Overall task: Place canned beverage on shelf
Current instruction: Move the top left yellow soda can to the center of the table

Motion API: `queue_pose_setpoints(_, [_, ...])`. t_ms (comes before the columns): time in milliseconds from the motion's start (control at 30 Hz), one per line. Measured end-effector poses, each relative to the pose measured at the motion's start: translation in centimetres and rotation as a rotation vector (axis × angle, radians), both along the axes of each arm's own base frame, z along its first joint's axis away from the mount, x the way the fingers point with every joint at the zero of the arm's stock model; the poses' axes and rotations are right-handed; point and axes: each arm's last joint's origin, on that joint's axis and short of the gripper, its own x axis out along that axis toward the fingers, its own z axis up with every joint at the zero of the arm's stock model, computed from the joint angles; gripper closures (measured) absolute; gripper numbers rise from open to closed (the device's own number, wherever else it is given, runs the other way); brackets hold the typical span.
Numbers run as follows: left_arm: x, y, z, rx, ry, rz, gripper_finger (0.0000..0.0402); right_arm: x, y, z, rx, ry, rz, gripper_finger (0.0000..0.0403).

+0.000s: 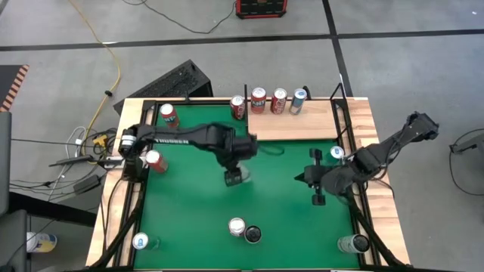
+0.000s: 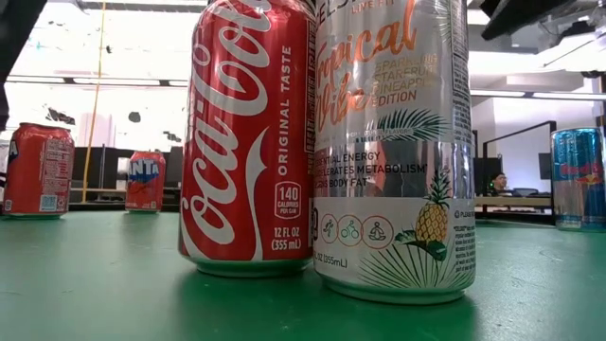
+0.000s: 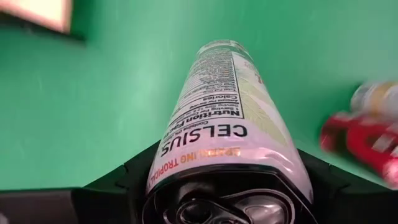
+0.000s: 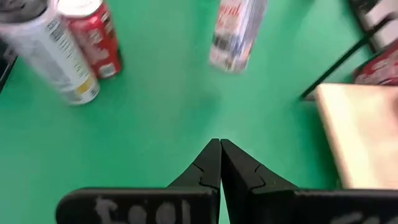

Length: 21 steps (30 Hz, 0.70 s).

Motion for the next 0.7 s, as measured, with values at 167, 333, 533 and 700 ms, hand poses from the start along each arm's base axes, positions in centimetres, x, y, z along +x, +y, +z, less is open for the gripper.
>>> queue_pose_setpoints(167, [1.0, 2.1, 0.6, -0.052, -0.130, -0.017, 0.0166, -0.7, -2.1, 1.4, -0.012, -0.071, -0.042, 0.0372])
queue_pose_setpoints(333, [2.2, 3.2, -0.6, -0.058, -0.150, -0.025, 0.0166, -1.0, -4.1, 2.1, -0.038, -0.111, -0.109, 0.0372])
queue_pose_setpoints(533, [5.6, 3.2, -3.5, -0.081, -0.099, -0.098, 0.0166, -0.6, -5.9, 2.2, -0.028, -0.102, -0.138, 0.0372])
queue_pose_setpoints(700, [7.6, 3.2, -3.6, 0.018, 0.007, -0.126, 0.0166, -0.5, -6.8, 2.1, -0.034, -0.086, -0.168, 0.0372])
